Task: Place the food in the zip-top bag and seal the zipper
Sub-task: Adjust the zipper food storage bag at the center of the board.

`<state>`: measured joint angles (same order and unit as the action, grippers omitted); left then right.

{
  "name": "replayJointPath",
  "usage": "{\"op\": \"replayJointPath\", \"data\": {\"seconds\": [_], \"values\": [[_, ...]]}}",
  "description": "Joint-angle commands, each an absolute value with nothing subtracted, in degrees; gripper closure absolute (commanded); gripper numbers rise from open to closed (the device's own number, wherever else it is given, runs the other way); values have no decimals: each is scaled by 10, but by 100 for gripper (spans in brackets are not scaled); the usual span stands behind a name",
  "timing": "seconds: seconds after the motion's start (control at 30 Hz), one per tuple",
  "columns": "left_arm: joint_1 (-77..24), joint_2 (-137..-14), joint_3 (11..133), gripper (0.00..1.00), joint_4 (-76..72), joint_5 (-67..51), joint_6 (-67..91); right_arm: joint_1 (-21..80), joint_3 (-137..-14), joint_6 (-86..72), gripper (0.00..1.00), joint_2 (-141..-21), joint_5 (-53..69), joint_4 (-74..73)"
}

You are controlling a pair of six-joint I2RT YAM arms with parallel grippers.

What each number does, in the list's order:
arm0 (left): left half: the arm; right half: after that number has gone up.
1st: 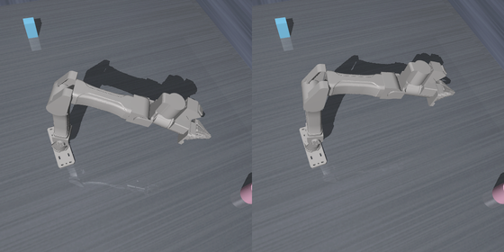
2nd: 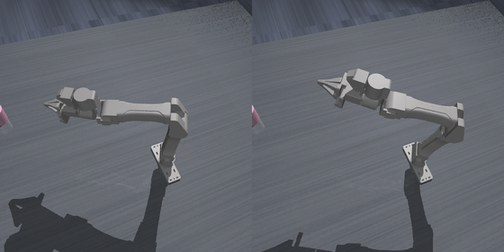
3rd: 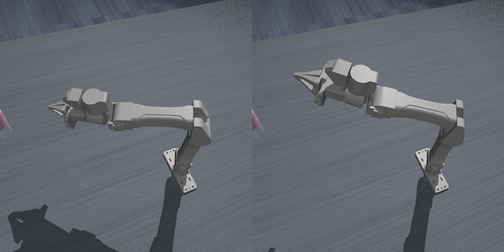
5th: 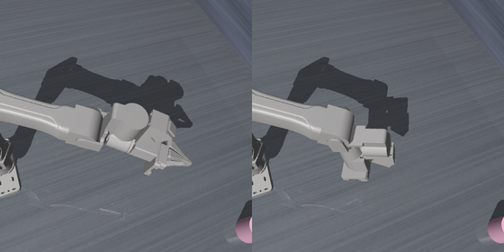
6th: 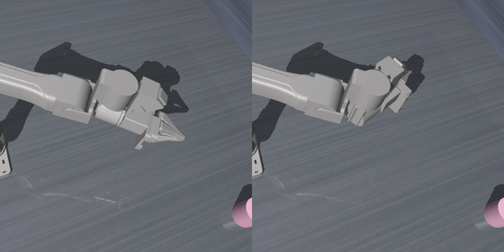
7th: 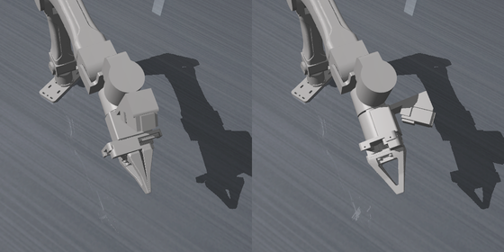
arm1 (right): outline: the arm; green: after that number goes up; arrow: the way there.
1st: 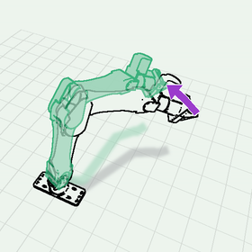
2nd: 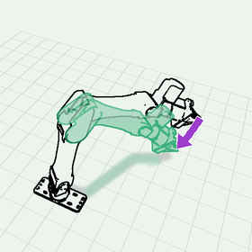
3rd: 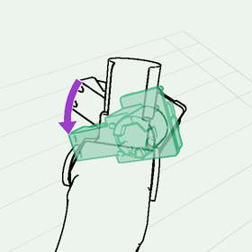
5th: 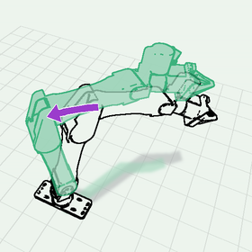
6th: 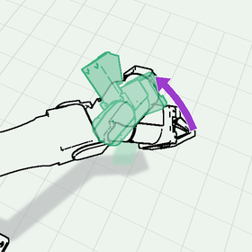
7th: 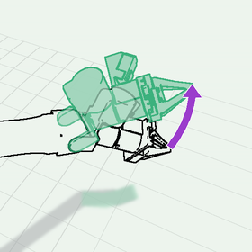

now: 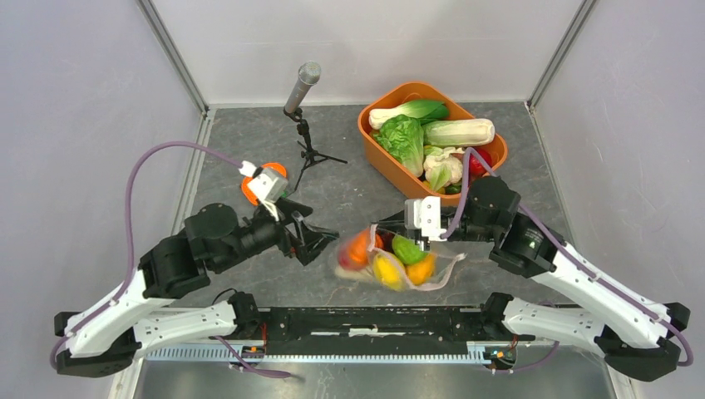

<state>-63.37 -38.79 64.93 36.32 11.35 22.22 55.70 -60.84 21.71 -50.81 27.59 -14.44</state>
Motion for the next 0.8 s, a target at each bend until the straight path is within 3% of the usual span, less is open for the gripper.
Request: {"op": "replayJointPath", "data": {"seconds": [0.0, 0.37, 0.77], "values": [[-634, -414, 663, 3, 344, 11, 151, 557, -688, 346, 100, -528, 387, -235], [-635, -413, 578, 9, 264, -55, 114, 533, -656, 320, 97, -625, 304, -205], [-635, -389, 486, 11, 180, -7, 65, 459, -644, 327, 96, -663, 390, -160]]}}
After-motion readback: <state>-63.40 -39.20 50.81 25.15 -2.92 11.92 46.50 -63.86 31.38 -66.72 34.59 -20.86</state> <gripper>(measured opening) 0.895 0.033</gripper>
